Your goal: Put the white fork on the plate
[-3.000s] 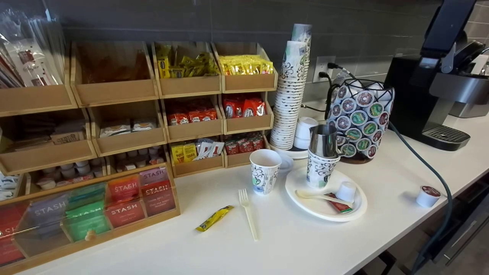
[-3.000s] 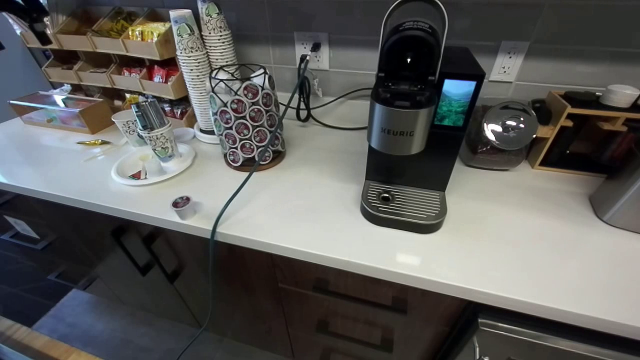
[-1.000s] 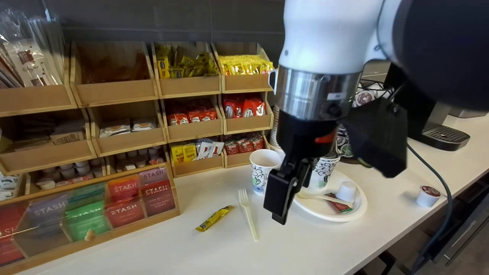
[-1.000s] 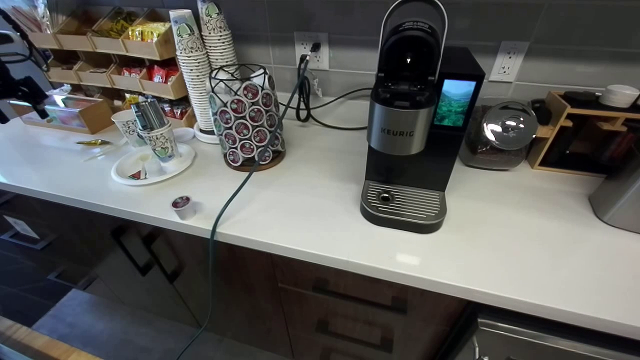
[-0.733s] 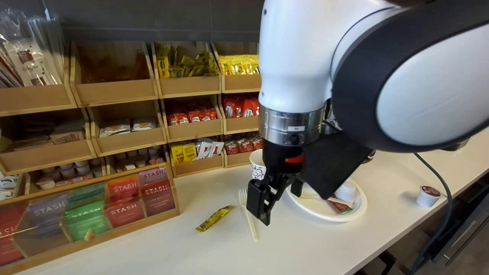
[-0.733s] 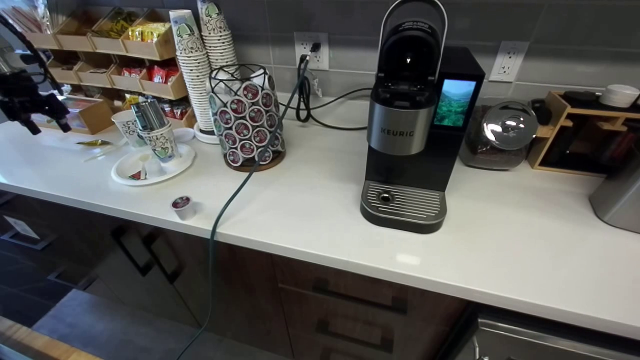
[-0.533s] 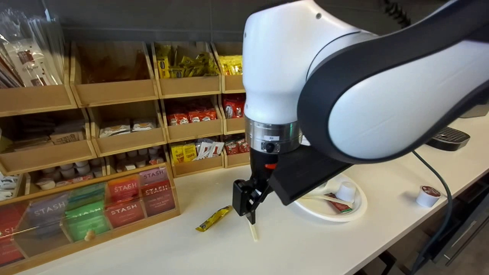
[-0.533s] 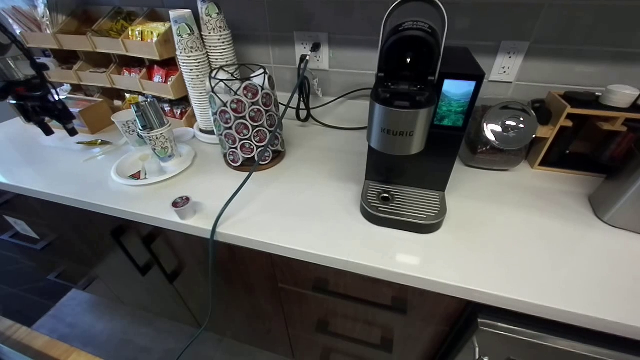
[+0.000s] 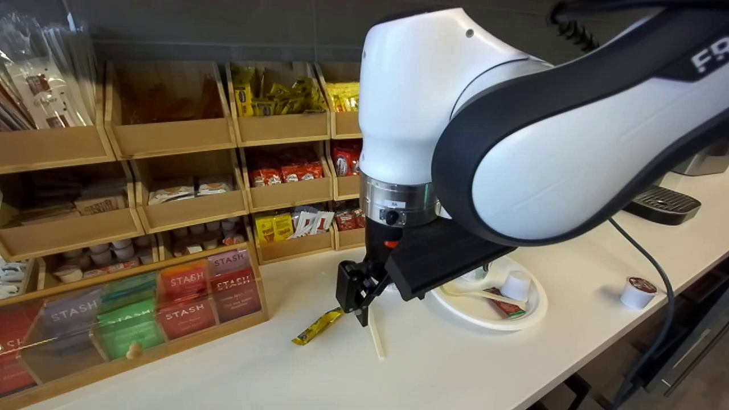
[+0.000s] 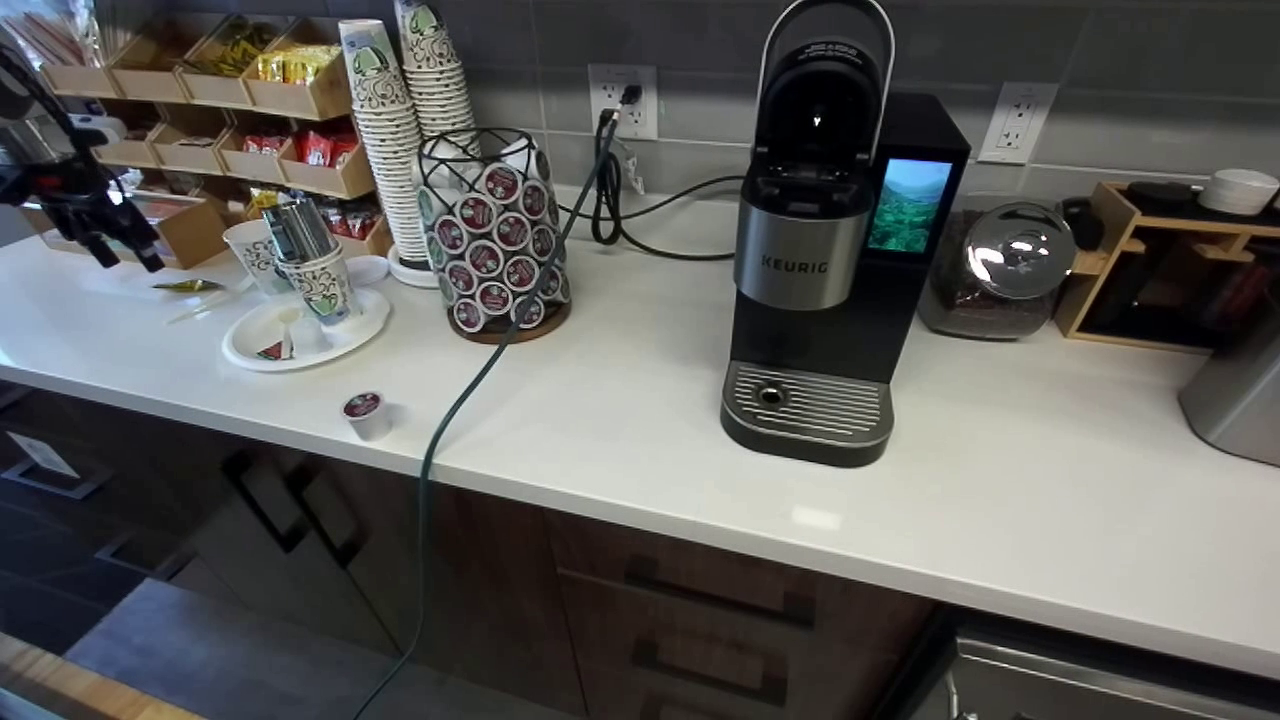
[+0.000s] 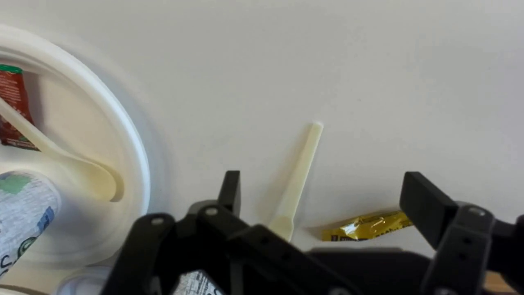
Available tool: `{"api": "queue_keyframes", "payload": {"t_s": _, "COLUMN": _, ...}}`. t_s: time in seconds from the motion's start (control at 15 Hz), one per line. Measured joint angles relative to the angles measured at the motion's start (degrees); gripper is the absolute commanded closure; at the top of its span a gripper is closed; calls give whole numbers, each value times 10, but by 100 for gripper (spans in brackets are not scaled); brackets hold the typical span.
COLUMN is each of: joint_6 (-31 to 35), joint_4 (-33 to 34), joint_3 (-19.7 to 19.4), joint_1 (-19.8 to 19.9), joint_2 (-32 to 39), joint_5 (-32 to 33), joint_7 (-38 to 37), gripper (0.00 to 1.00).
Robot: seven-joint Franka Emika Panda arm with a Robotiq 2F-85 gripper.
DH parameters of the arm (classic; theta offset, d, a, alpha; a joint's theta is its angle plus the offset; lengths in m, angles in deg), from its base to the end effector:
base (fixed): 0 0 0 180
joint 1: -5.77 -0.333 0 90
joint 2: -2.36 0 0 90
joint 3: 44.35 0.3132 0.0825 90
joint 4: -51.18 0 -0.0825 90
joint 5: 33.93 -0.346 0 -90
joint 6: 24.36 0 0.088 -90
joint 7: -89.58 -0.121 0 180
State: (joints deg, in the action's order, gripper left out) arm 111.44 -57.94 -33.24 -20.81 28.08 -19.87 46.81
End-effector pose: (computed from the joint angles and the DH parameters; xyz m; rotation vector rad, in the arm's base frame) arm 0.4857 0.3601 0.2790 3.0884 0.1007 0.1255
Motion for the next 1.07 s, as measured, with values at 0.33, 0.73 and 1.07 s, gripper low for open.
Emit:
{"api": "queue_keyframes", "payload": {"t_s": 0.33, "joint_6": 79, "joint_4": 1, "joint_3": -27, "joint_1": -2, "joint_2": 38, "joint_5": -1, "joint_7": -58, "gripper": 0}}
{"api": "queue_keyframes", "payload": {"t_s": 0.73, "joint_6": 114, "joint_4": 9, "joint_3": -47, "joint_1": -10, "joint_2": 69, "joint_5": -2, "joint_7": -82, "gripper": 24}}
{"api": "queue_keyframes", "payload": {"t_s": 1.07, "joint_6": 114, "joint_4": 29, "joint_3": -55, "joint_1": -27, "joint_2": 88, "joint_5": -2, "joint_7": -87, "gripper": 35}}
